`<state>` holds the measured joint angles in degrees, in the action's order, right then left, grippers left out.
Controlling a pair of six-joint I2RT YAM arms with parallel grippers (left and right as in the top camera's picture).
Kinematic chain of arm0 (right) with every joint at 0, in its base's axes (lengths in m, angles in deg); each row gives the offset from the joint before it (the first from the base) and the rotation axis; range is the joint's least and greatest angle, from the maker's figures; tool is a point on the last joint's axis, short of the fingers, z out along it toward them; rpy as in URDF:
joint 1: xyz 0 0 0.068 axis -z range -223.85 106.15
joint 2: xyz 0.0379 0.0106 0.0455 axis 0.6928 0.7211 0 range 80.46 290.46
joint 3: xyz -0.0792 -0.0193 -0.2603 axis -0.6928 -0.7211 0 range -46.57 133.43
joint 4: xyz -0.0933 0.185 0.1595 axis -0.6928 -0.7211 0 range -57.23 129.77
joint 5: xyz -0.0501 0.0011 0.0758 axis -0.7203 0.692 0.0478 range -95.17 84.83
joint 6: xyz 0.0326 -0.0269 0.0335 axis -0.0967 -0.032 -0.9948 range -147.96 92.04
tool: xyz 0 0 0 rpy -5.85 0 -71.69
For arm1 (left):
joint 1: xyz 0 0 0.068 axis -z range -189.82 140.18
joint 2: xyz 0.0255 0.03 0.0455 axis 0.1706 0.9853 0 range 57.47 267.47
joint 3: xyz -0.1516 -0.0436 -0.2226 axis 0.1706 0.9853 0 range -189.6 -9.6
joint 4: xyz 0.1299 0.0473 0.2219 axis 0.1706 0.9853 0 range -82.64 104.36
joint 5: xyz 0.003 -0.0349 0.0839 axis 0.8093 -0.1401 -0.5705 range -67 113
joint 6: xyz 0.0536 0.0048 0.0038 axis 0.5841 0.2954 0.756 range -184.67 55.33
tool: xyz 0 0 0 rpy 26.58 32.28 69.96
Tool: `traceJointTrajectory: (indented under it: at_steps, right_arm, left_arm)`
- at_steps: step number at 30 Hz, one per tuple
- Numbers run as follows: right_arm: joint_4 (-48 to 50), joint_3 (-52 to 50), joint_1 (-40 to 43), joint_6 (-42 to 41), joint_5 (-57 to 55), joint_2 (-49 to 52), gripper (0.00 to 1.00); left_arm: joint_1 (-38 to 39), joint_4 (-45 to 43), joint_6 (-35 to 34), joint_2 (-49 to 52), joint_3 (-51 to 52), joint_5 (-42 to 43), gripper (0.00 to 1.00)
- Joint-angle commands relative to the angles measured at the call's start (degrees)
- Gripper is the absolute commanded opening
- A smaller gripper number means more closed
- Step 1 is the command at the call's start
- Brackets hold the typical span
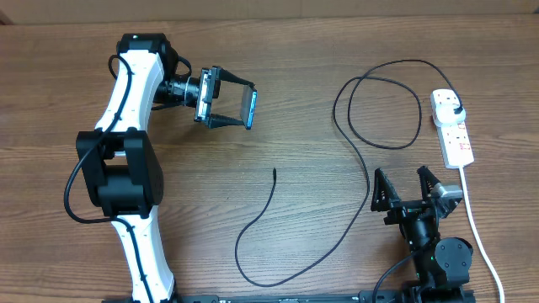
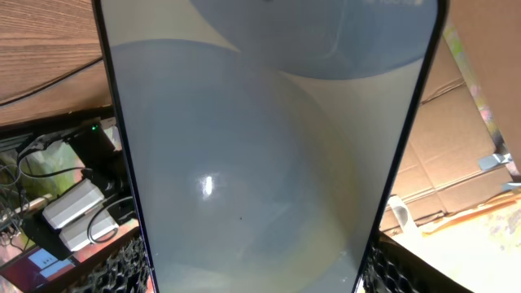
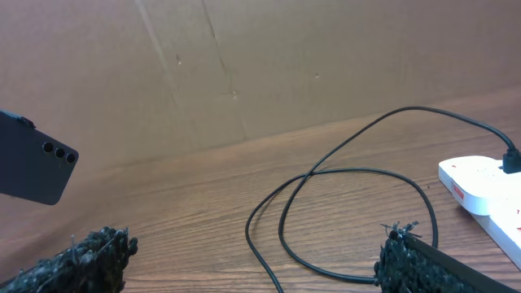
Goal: Plug charger to phone and switch on socket
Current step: 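Hold the blue phone raised and upright with the left gripper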
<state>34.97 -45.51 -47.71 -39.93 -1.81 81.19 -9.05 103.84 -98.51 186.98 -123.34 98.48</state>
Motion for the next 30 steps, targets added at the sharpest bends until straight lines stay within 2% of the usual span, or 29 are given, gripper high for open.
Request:
traceJointTrajectory:
  at_steps: [1, 30]
  right_arm:
    - [0.1, -0.6, -0.3, 0.2, -0.8, -0.6, 1.00]
    - [0.1, -0.6, -0.3, 0.2, -0.8, -0.6, 1.00]
  left_arm:
    - [0.1, 0.4, 1.7, 0.1, -1.7, 3.4, 0.04]
    - [0.1, 0.4, 1.7, 0.1, -1.7, 2.5, 0.04]
